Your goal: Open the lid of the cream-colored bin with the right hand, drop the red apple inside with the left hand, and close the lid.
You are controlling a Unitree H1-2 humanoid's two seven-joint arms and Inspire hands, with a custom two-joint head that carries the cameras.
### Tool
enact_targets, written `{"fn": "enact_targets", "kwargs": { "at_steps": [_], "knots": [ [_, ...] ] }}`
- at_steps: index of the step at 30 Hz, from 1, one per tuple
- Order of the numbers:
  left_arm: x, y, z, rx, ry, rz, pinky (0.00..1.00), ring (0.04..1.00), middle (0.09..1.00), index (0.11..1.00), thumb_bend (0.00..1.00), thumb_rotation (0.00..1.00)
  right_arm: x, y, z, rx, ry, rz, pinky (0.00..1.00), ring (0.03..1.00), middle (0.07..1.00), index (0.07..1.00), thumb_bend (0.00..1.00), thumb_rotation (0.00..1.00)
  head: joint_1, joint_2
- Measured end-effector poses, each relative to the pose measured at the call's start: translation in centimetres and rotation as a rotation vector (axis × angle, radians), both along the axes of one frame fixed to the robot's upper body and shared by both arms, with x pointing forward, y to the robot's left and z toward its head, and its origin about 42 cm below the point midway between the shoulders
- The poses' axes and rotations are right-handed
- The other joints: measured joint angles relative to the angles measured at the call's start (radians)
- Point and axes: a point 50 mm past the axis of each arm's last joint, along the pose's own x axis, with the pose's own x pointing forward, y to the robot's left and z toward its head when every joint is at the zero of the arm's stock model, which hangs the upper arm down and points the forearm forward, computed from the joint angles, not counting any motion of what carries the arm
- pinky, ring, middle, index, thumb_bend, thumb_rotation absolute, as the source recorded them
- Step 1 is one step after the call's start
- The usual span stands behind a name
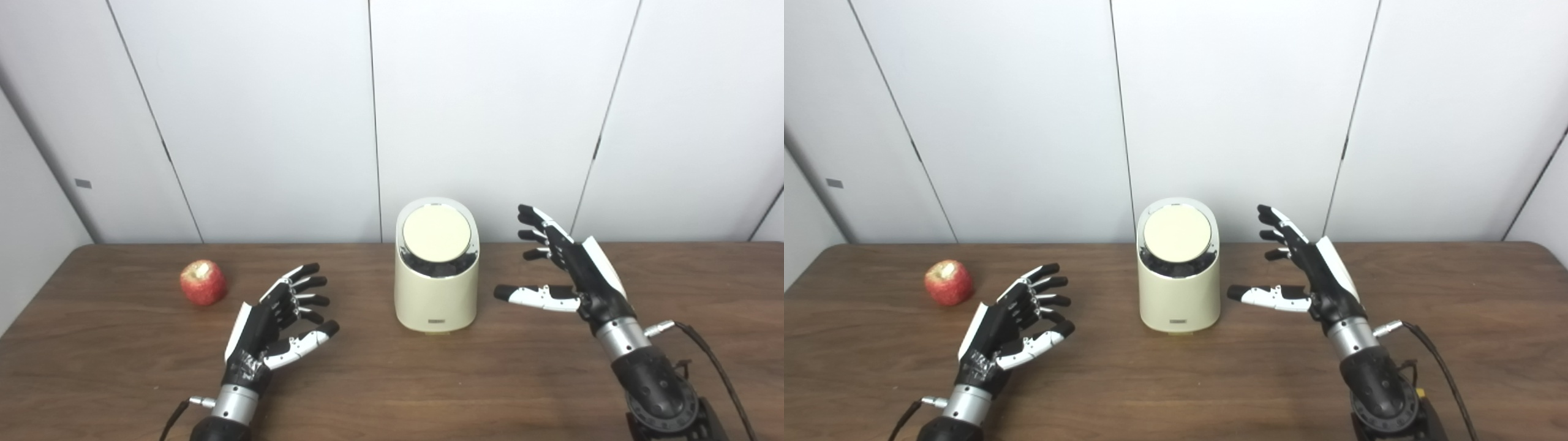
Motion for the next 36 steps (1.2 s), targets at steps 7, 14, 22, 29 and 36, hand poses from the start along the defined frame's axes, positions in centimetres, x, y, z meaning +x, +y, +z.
{"fn": "enact_targets", "kwargs": {
  "at_steps": [7,14,22,29,36],
  "knots": [
    [0.1,0.0,0.0,0.000,0.001,0.002,0.55,0.669,0.776,0.846,0.70,0.12,2.0,1.7,4.2,-0.032,-0.033,0.007,0.73,0.856,0.896,0.909,0.82,0.37,0.002,-0.003],
    [0.1,0.0,0.0,0.000,0.000,0.003,0.55,0.675,0.782,0.851,0.70,0.14,3.6,3.4,7.1,-0.067,-0.022,-0.001,0.66,0.847,0.893,0.913,0.82,0.40,0.000,-0.008],
    [0.2,0.0,0.0,-0.001,0.000,0.001,0.54,0.672,0.783,0.852,0.70,0.12,5.1,5.3,8.9,-0.127,-0.013,0.003,0.62,0.814,0.894,0.917,0.81,0.37,-0.008,-0.009],
    [0.2,0.0,0.1,0.000,-0.002,-0.002,0.54,0.668,0.783,0.852,0.69,0.10,6.0,7.0,9.4,-0.144,0.012,0.012,0.68,0.855,0.910,0.927,0.79,0.34,-0.009,-0.006],
    [0.3,-0.1,0.1,0.004,-0.001,-0.015,0.54,0.672,0.788,0.857,0.70,0.12,6.9,7.6,8.3,-0.156,0.062,0.015,0.69,0.832,0.883,0.909,0.82,0.31,-0.003,-0.005]
  ]
}}
